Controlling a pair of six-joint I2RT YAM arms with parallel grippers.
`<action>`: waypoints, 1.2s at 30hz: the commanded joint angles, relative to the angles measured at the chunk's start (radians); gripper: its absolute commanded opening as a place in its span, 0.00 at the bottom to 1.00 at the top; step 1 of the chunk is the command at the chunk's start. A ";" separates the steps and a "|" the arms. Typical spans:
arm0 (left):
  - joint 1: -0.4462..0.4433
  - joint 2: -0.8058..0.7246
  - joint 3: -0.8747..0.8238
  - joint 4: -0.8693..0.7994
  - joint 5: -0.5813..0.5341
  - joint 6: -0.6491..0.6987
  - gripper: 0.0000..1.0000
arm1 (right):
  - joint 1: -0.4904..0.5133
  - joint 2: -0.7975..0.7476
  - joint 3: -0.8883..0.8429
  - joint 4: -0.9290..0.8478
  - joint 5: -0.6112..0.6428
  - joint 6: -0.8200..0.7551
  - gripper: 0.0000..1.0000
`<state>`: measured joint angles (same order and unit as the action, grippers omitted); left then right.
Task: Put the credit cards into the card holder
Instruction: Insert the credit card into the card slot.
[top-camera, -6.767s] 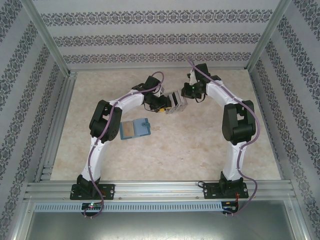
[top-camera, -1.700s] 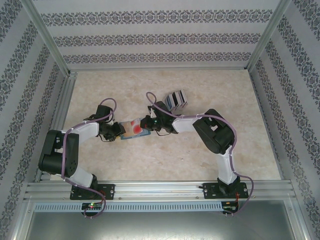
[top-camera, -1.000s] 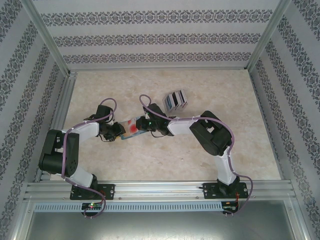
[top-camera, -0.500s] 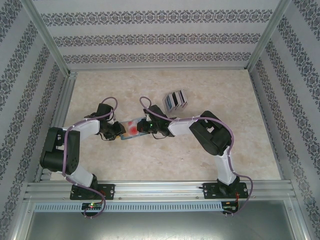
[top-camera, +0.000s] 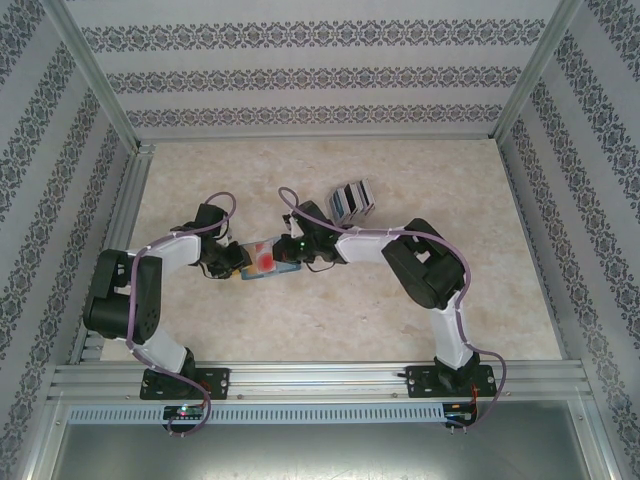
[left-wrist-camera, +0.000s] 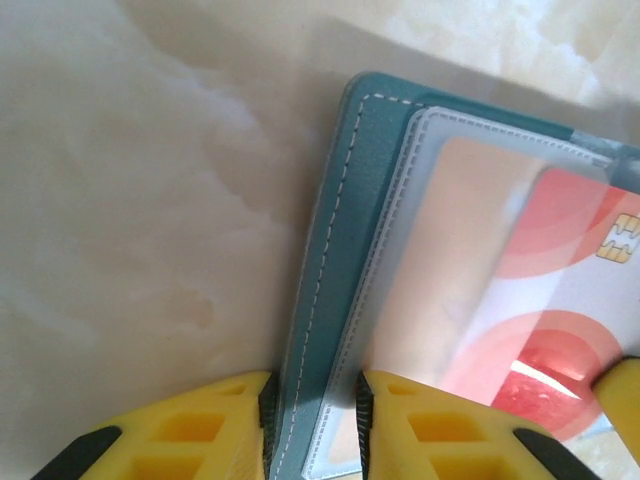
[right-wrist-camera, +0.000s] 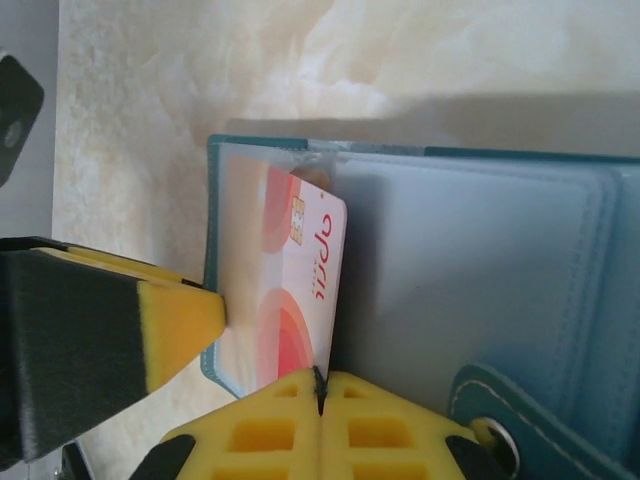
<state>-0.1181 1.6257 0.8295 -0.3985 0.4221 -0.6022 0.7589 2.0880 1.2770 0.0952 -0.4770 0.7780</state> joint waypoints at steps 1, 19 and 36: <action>-0.017 0.067 0.026 0.104 0.030 0.028 0.30 | 0.015 0.048 0.054 -0.120 -0.053 -0.055 0.08; -0.016 0.096 0.014 0.144 0.057 0.021 0.30 | 0.094 0.176 0.289 -0.326 0.029 -0.136 0.12; 0.020 -0.028 0.032 0.120 0.027 0.002 0.35 | 0.095 0.126 0.177 -0.272 0.090 -0.116 0.13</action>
<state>-0.1089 1.6333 0.8551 -0.4133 0.4397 -0.6025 0.8101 2.2082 1.4998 -0.1291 -0.3908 0.6640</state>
